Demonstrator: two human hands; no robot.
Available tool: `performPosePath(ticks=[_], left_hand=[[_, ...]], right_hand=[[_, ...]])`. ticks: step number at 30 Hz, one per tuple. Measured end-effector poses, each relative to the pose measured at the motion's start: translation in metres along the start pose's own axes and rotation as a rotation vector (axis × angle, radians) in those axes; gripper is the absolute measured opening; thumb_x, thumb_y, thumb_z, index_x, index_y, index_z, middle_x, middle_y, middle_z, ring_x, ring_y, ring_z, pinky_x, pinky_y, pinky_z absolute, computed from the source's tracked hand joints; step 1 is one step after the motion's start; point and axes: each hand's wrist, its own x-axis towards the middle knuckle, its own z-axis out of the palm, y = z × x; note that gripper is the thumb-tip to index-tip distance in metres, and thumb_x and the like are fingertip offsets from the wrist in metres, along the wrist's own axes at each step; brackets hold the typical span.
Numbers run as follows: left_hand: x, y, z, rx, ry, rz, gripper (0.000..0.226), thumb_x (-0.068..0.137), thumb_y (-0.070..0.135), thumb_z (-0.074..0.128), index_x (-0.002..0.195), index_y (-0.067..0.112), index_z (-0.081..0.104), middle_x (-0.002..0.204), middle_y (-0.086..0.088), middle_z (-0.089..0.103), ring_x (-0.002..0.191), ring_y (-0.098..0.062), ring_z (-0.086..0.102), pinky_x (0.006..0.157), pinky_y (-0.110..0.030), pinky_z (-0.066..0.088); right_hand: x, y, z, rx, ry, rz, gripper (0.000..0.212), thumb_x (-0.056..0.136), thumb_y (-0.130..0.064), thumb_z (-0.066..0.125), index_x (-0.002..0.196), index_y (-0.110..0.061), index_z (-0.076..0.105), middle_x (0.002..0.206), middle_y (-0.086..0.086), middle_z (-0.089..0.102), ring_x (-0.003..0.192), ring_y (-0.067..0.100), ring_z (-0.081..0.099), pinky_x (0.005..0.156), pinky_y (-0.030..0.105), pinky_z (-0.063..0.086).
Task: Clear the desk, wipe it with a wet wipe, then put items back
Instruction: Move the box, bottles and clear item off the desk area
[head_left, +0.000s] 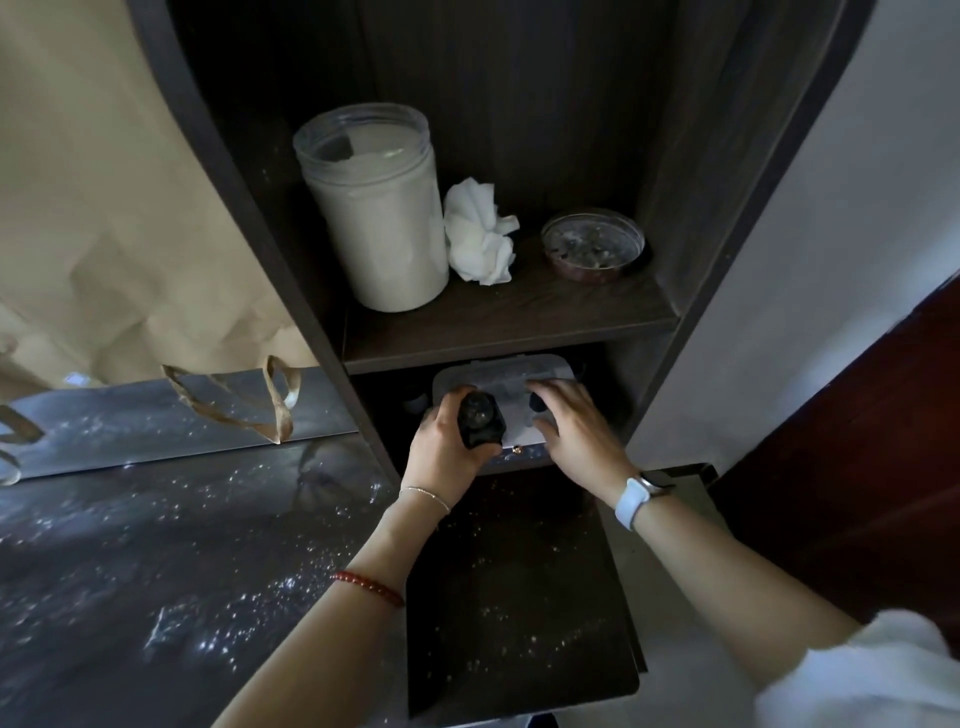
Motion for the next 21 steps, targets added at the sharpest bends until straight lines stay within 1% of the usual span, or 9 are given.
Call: performPosePath(ticks=[3,7,9,11,13,16,19,21], left_hand=[[0.006,0.0,0.004,0.02,-0.052,0.003,0.075,0.068,0.013,0.077,0.132,0.014,0.04,0.127,-0.013,0.053,0.115,-0.028,0.051,0.094,-0.027,0.037],[0.012,0.004,0.007,0.033,-0.035,-0.002,0.078,0.071,0.011,0.074,0.137,0.012,0.033,0.139,-0.013,0.039,0.112,-0.032,0.051,0.09,-0.034,0.044],[0.014,0.006,0.01,0.06,-0.027,-0.011,0.08,0.072,0.013,0.073,0.139,0.013,0.029,0.141,-0.012,0.034,0.107,-0.033,0.054,0.088,-0.037,0.046],[0.016,0.006,0.012,0.082,-0.023,-0.011,0.082,0.073,0.016,0.073,0.14,0.015,0.027,0.142,-0.011,0.035,0.099,-0.036,0.057,0.086,-0.038,0.047],[0.017,0.004,0.013,0.092,-0.026,-0.014,0.083,0.074,0.018,0.072,0.141,0.016,0.024,0.143,-0.011,0.036,0.098,-0.036,0.058,0.085,-0.038,0.048],[0.015,0.002,0.014,0.108,-0.019,-0.013,0.084,0.076,0.021,0.071,0.142,0.015,0.02,0.14,-0.013,0.04,0.105,-0.035,0.057,0.084,-0.037,0.046],[0.01,0.0,0.014,0.093,0.026,0.013,0.084,0.075,0.02,0.072,0.141,0.01,0.021,0.142,-0.014,0.037,0.126,-0.031,0.041,0.096,-0.037,0.041],[0.002,-0.002,0.013,0.083,0.073,0.036,0.08,0.075,0.02,0.071,0.14,0.009,0.025,0.143,-0.016,0.034,0.131,-0.031,0.035,0.103,-0.042,0.037]], right_hand=[[0.0,0.0,0.001,0.039,-0.005,0.019,0.045,0.091,-0.007,0.051,0.134,-0.008,0.04,0.134,0.011,0.04,0.128,0.023,0.036,0.101,0.024,0.032],[0.0,-0.001,0.003,0.05,0.022,0.04,0.045,0.091,-0.009,0.051,0.135,-0.005,0.039,0.134,0.012,0.041,0.127,0.023,0.037,0.098,0.018,0.026],[0.001,-0.002,0.005,0.054,0.034,0.056,0.045,0.091,-0.01,0.051,0.135,-0.006,0.039,0.134,0.011,0.041,0.127,0.022,0.037,0.098,0.018,0.028],[0.002,-0.002,0.007,0.052,0.042,0.07,0.045,0.091,-0.011,0.051,0.135,-0.008,0.039,0.135,0.011,0.041,0.127,0.022,0.037,0.099,0.021,0.029],[0.001,-0.003,0.01,0.051,0.051,0.078,0.046,0.091,-0.01,0.052,0.135,-0.008,0.039,0.135,0.012,0.042,0.128,0.024,0.037,0.1,0.025,0.032],[-0.001,-0.004,0.012,0.03,0.069,0.081,0.048,0.09,-0.011,0.053,0.136,-0.008,0.038,0.134,0.013,0.043,0.126,0.025,0.039,0.097,0.028,0.038],[-0.006,-0.007,0.012,-0.007,0.102,0.064,0.054,0.087,-0.01,0.057,0.137,-0.007,0.036,0.134,0.015,0.045,0.127,0.026,0.039,0.095,0.031,0.041],[-0.015,-0.008,0.013,-0.022,0.177,0.049,0.053,0.084,-0.006,0.059,0.134,-0.005,0.039,0.131,0.016,0.048,0.124,0.027,0.041,0.095,0.032,0.042]])
